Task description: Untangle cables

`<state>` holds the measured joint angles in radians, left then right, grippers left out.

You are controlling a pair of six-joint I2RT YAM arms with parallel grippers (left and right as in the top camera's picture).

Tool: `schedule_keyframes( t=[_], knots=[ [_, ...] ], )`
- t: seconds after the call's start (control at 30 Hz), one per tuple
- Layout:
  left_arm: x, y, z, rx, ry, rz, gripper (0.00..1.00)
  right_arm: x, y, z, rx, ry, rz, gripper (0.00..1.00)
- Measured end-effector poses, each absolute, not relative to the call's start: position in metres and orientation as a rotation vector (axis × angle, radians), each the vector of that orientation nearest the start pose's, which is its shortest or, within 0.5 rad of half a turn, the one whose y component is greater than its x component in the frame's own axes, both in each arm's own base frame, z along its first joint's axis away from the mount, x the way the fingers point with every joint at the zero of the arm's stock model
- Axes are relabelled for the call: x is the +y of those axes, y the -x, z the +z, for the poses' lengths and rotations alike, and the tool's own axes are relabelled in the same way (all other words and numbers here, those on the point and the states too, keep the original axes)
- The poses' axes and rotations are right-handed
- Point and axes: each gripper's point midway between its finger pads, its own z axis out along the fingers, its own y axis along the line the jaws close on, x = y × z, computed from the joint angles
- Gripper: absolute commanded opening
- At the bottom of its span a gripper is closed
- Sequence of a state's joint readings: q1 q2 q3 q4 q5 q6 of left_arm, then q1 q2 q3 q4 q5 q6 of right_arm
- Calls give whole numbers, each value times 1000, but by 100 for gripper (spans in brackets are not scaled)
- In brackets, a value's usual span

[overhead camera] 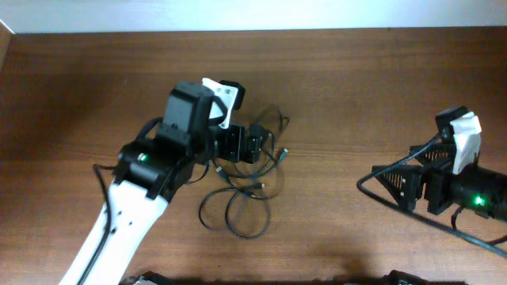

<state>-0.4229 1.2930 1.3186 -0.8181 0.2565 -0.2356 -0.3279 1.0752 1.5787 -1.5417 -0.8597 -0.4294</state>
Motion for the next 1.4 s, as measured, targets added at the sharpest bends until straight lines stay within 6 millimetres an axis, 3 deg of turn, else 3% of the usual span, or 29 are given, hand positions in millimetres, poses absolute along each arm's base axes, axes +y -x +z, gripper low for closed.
schedule_keyframes(
  t=[0.1,0.2,0.37,0.63,0.67,0.9,1.0,1.13,1.2,1.3,1.4],
  knots=[
    [-189,-314,242,2462,-349,-597,99,65,-204,351,2265,375,724,99],
    [-186,-312,240,2475,-345,-584,99,65,-206,349,2277,368,733,99],
    [-153,-298,232,2550,-281,-387,99,61,-210,332,2383,306,800,99],
    [-105,-285,262,2464,-161,-191,99,55,-231,304,2525,234,926,99],
    [-88,-285,260,2478,-102,-154,99,61,-234,301,2535,256,962,99],
    [-50,-288,255,2513,75,-149,99,110,-250,281,2576,477,1159,99],
    [-34,-290,255,2512,146,-128,99,138,-268,261,2580,613,1202,99],
    [-21,-288,252,2526,183,-61,99,174,-299,222,2672,604,1190,99],
    [-21,-289,248,2539,185,-53,99,191,-313,202,2724,586,1112,99],
    [-21,-292,240,2572,187,-41,99,225,-321,169,2840,527,856,99],
    [-21,-292,238,2579,187,-39,99,239,-328,161,2841,461,672,99]
  ],
)
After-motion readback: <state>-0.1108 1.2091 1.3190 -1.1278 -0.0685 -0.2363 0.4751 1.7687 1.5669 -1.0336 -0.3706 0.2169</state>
